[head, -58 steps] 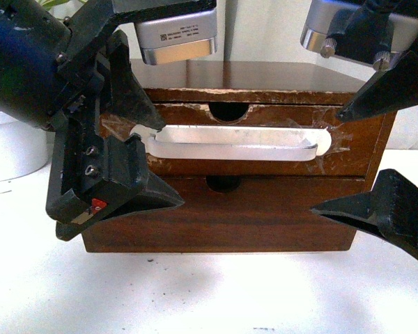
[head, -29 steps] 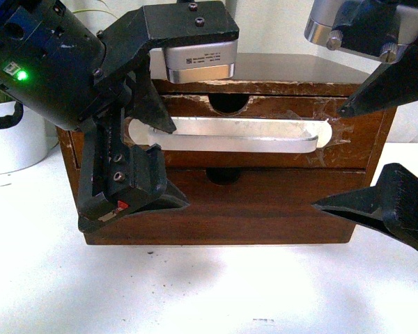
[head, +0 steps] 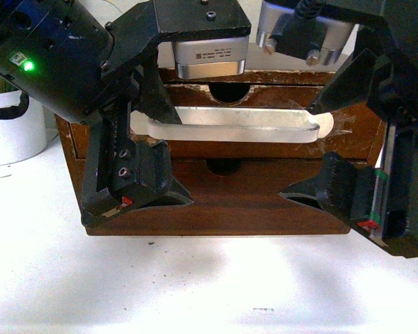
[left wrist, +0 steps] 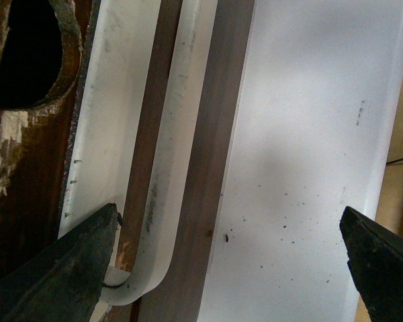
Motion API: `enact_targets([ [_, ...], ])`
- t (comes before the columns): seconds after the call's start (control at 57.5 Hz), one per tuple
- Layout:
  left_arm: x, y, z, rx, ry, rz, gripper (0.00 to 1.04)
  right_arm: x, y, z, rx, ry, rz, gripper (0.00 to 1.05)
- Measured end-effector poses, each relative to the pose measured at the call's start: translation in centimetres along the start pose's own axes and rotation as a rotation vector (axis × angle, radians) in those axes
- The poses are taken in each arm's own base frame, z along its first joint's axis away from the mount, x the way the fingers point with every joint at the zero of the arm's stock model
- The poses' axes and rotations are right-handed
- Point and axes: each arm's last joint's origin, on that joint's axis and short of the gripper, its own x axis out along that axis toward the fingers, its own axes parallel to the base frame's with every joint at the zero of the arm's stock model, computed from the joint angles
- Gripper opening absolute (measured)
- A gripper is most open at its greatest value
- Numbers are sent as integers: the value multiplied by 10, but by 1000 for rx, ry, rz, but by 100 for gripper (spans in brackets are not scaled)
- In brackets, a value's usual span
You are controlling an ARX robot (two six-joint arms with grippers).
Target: Open drawer
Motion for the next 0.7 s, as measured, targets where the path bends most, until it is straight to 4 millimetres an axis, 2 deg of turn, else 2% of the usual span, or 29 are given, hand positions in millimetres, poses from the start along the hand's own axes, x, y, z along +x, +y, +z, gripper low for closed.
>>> enact_targets([
  [0.696, -1, 3, -4, -8, -2, 7, 98, 28, -1, 2, 9, 38, 7, 96],
])
